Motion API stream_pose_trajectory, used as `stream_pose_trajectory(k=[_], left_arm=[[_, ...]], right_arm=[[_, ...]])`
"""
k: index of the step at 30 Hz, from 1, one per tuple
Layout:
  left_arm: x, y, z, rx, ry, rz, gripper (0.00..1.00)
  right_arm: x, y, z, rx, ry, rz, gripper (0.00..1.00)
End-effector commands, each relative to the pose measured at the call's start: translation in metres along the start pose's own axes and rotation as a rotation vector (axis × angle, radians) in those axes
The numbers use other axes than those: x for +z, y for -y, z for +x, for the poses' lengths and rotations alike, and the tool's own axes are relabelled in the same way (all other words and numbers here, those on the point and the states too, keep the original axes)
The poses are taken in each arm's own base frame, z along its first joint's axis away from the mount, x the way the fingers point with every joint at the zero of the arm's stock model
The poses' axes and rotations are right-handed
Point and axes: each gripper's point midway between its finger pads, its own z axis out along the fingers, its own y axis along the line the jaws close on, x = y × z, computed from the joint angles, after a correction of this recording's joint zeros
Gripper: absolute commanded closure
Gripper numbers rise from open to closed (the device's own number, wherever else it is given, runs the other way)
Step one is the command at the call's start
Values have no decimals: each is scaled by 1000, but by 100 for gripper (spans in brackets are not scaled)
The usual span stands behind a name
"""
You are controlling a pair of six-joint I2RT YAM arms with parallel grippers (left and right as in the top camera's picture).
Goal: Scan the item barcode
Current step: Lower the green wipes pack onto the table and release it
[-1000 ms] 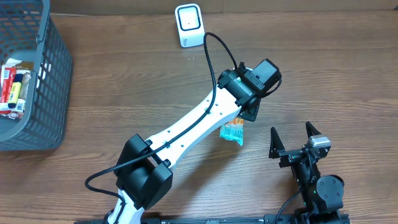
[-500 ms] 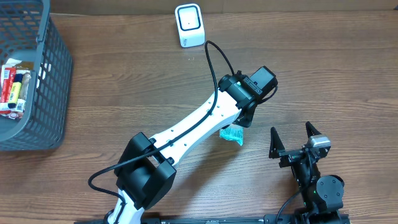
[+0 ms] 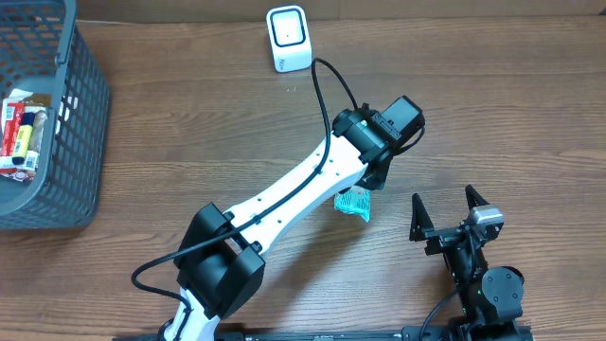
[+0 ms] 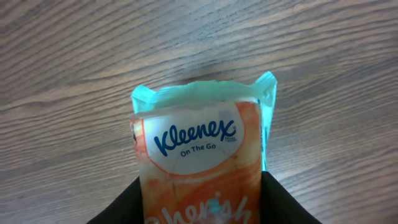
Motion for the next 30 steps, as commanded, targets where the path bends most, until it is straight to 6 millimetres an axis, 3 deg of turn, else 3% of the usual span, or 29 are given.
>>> stream_pose_trajectory(k=[1,4,7,11,17,23,30], left_arm=[[-20,-7,-16,-35,36,13,65],[-28,-21,-21,-61,32,-2,65],[-30,-47,-24,-98,18,-54,65],[-28,-86,-20,-144,-30,-140,70],[-25,-120,-12,-194,-96,-197,69],[-2,-142,5,-222,-140,-300,69],[44,-145,30,-220,-183,-325,68]], right_arm=[[0,3,1,8,9,12,0],[0,3,1,8,9,11,0],[0,3,1,8,9,12,0],[0,3,1,8,9,12,0],[0,3,1,8,9,12,0],[0,3,1,8,9,11,0],[0,3,1,8,9,11,0]])
